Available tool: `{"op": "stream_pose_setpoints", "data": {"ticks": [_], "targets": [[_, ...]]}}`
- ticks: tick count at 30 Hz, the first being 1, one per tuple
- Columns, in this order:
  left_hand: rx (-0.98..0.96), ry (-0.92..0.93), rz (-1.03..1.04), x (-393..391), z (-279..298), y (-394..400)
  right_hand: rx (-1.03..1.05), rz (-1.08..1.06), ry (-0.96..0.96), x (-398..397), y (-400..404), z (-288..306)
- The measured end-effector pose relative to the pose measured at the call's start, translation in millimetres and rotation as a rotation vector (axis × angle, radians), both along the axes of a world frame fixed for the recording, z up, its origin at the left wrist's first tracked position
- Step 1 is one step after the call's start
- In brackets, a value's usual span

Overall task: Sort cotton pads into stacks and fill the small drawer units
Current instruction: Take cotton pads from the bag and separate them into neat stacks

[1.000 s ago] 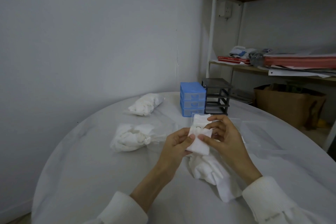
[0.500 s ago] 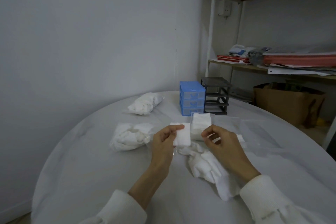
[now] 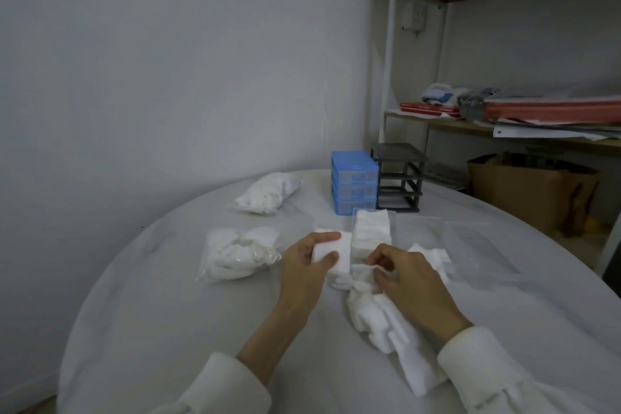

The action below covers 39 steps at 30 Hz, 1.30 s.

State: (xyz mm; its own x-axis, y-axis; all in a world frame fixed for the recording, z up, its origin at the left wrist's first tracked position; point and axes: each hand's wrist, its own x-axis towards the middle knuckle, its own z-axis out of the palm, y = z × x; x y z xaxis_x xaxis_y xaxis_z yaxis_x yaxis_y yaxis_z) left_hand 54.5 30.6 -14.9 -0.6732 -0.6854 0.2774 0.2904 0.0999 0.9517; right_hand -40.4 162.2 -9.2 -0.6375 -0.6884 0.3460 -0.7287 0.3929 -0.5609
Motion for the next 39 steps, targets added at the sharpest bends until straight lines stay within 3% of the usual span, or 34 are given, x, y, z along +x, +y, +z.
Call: {"op": "stream_pose_setpoints", "data": {"ticks": [11, 18, 26, 29, 34, 39], "targets": [[-0.131, -0.025, -0.022, -0.6, -2.2, -0.2, -0.363, -0.018, -0.065, -5.8, -3.7, 5.8], [-0.076, -0.042, 0.011, -3.1, -6.6, -0.6, -0.546, 0.025, -0.237, -0.7, -4.0, 11.8], [0.029, 0.023, -0.129, 0.6, 0.6, 6.8, -0.623, 0.152, -0.547, 4.3, -6.0, 14.5], [0.037, 0.008, -0.183, 2.3, 3.5, 9.9, -0.608, 0.229, -0.529, 4.3, -5.8, 14.1], [0.129, -0.054, -0.211, 0.3, 8.0, 13.6, -0.511, 0.235, -0.329, 1.1, -6.4, 12.4], [0.163, -0.071, -0.227, -0.9, 11.2, 16.7, -0.552, 0.234, -0.311, 3.2, -5.4, 15.5]]}}
